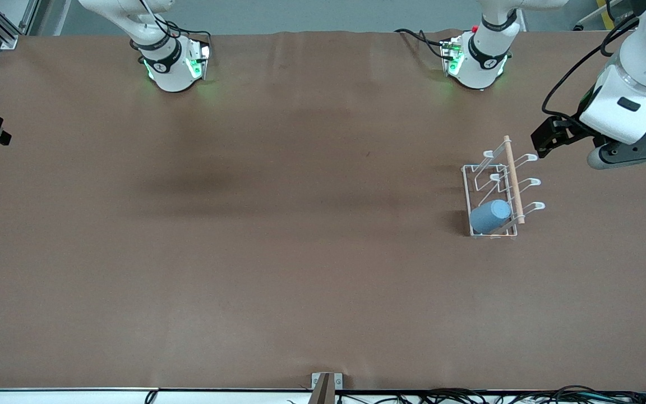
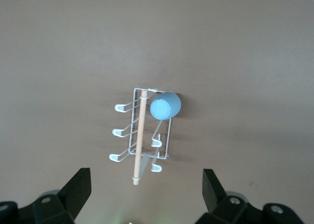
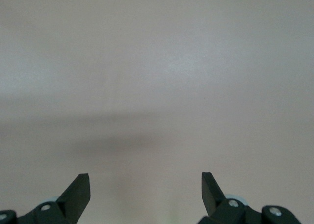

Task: Hang cup on cup holder

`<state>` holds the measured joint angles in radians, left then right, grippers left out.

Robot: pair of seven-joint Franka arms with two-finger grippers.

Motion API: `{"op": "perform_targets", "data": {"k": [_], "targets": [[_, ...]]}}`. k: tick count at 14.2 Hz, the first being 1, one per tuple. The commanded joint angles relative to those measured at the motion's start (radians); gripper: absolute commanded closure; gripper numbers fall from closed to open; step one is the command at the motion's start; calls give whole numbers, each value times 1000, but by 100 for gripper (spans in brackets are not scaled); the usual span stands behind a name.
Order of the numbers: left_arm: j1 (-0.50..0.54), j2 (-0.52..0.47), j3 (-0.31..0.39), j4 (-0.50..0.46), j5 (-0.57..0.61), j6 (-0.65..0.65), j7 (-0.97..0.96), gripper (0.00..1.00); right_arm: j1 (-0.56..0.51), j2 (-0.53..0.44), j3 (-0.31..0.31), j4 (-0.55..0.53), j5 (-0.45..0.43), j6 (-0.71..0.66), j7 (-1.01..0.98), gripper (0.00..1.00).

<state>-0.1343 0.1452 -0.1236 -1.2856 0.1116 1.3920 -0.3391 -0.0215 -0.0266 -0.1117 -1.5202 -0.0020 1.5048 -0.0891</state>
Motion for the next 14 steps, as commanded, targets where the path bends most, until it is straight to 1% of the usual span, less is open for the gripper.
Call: {"op": "perform_targets", "data": {"k": [1, 4, 7, 8, 10, 14], "targets": [[74, -70, 5, -62, -101, 16, 83, 0, 2, -1, 3, -3, -3, 2, 5, 0], [131, -142, 5, -159, -113, 24, 130, 0, 2, 0, 3, -3, -3, 6, 6, 0], [171, -243, 5, -318, -116, 94, 210, 0, 2, 4, 3, -3, -3, 3, 6, 0], [179, -265, 5, -354, -128, 105, 239, 0, 2, 4, 3, -3, -3, 3, 6, 0], [179, -291, 7, -392, -139, 107, 267, 0, 0, 4, 3, -5, -3, 2, 5, 0], [171, -297, 4, -399, -139, 107, 287, 0, 2, 7, 3, -3, -3, 6, 6, 0]]}}
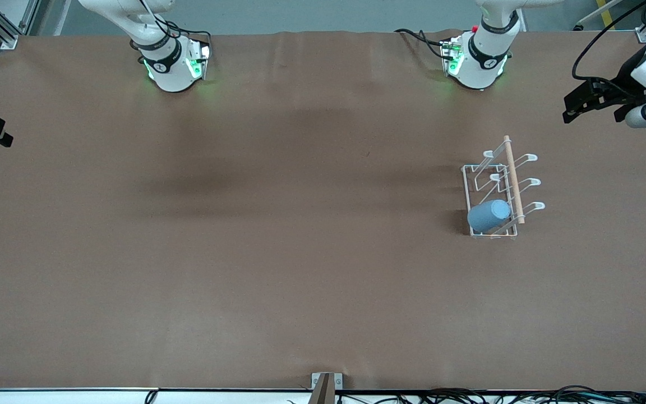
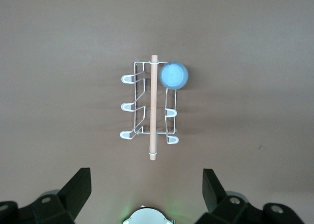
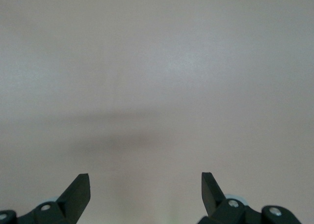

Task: Hang cup on cup holder

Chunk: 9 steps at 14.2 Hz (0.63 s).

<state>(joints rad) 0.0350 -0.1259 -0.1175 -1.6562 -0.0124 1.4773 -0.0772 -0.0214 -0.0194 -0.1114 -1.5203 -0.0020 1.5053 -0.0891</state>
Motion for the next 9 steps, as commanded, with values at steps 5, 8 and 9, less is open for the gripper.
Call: {"op": "perform_targets", "data": {"k": [5, 8, 9], "targets": [[0, -6, -11, 4, -9, 20, 43, 0, 0, -1, 2, -3, -4, 6, 6, 0], [-3, 6, -13, 33, -6, 18, 34, 0, 0, 4, 2, -1, -6, 6, 5, 0], [-3, 12, -13, 44, -6, 17, 31, 0, 1, 4, 2, -1, -6, 4, 5, 0]]}}
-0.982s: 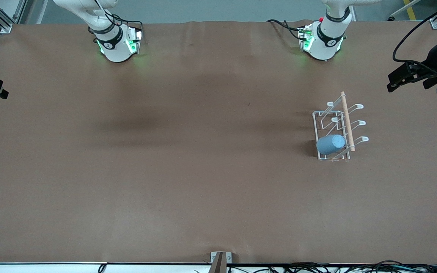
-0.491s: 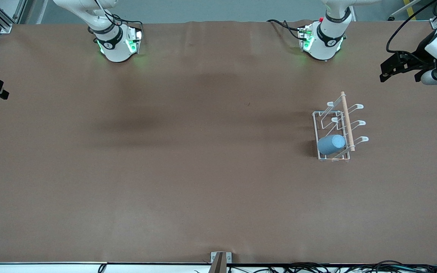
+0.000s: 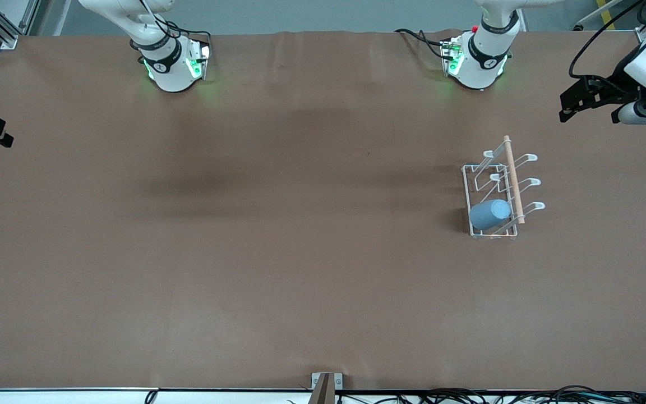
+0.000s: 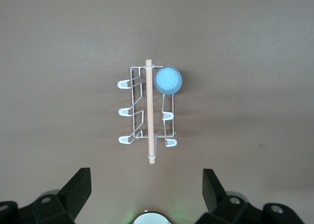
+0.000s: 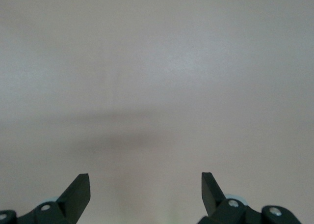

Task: Hang cup on cup holder

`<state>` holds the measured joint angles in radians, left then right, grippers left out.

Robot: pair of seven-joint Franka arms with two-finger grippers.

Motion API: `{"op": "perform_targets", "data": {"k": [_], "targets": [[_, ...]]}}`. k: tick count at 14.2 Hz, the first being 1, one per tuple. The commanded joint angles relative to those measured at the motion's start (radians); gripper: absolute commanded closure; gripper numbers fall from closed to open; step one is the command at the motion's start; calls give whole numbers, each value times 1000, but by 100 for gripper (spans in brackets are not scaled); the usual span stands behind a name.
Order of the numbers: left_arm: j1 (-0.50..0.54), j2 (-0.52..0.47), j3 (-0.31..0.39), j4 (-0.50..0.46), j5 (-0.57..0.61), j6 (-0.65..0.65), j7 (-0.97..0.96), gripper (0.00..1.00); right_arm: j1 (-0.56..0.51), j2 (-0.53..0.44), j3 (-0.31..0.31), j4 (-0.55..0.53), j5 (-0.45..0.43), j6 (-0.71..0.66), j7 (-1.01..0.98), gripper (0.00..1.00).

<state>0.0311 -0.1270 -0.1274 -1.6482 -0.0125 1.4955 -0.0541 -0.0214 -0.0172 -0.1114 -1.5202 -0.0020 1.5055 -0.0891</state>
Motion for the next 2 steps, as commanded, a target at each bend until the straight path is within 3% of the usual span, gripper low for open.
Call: {"op": "perform_targets", "data": {"k": [1, 2], "targets": [[1, 16, -3, 38, -4, -1, 11, 0, 1, 0, 2, -1, -9, 4, 5, 0], [4, 18, -3, 36, -4, -1, 17, 0, 1, 2, 2, -1, -10, 4, 5, 0]]}}
